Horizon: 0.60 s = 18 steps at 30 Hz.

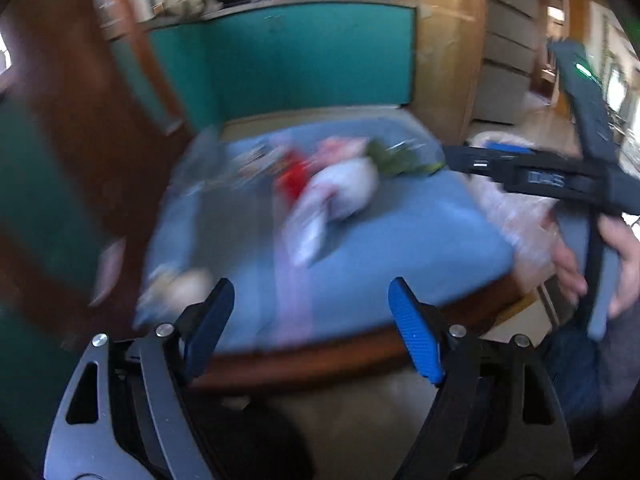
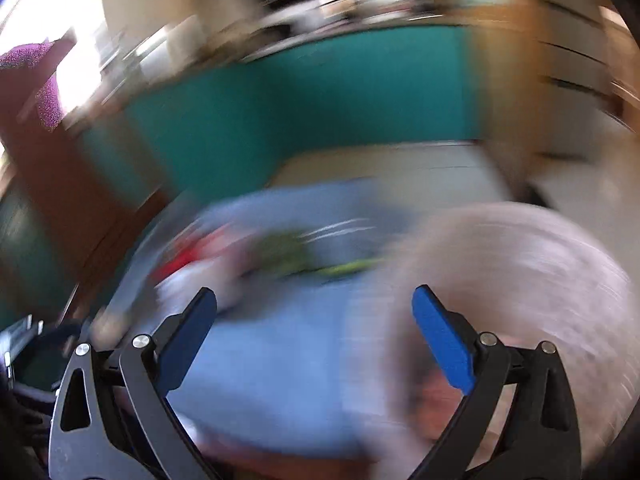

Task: Collect trash
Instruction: 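Reach the right tool to the white tissue ball on the seat and close it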

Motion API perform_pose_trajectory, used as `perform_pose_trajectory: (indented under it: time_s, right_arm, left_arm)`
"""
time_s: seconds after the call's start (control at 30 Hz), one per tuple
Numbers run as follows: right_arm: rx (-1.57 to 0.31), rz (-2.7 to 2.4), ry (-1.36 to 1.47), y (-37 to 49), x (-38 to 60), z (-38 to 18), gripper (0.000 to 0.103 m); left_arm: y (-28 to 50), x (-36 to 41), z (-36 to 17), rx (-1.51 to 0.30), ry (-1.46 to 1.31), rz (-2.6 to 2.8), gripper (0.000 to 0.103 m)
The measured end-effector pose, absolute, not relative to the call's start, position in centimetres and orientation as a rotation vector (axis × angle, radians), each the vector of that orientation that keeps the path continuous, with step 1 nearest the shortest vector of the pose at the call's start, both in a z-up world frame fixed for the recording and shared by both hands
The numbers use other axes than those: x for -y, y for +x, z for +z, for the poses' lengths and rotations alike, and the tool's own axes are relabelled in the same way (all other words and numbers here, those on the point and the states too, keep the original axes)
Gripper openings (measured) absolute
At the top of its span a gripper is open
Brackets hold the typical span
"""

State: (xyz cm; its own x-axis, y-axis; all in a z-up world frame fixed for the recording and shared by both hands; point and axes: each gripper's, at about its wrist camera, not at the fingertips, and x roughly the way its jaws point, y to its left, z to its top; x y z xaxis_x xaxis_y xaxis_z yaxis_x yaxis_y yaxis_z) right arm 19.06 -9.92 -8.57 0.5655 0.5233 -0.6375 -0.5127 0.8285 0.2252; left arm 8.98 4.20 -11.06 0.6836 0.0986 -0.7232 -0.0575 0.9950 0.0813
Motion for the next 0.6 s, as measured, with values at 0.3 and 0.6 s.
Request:
perform_pose_trajectory:
  time_s: [0.3,0.6]
  right_arm:
    - [-0.887,1.179,-0.324,17.6,-11.4,-11.8,0.076]
    - [-0.899,1.223,-0.403,16.0,-16.3,-15.8,0.076]
  left_arm:
    - [2.1,-10.2,-9.6,-0.797,-0.011,0.219,0.08]
    - [0.7,-11.9,-9.2,-0.809,-0.032,0.255,0.08]
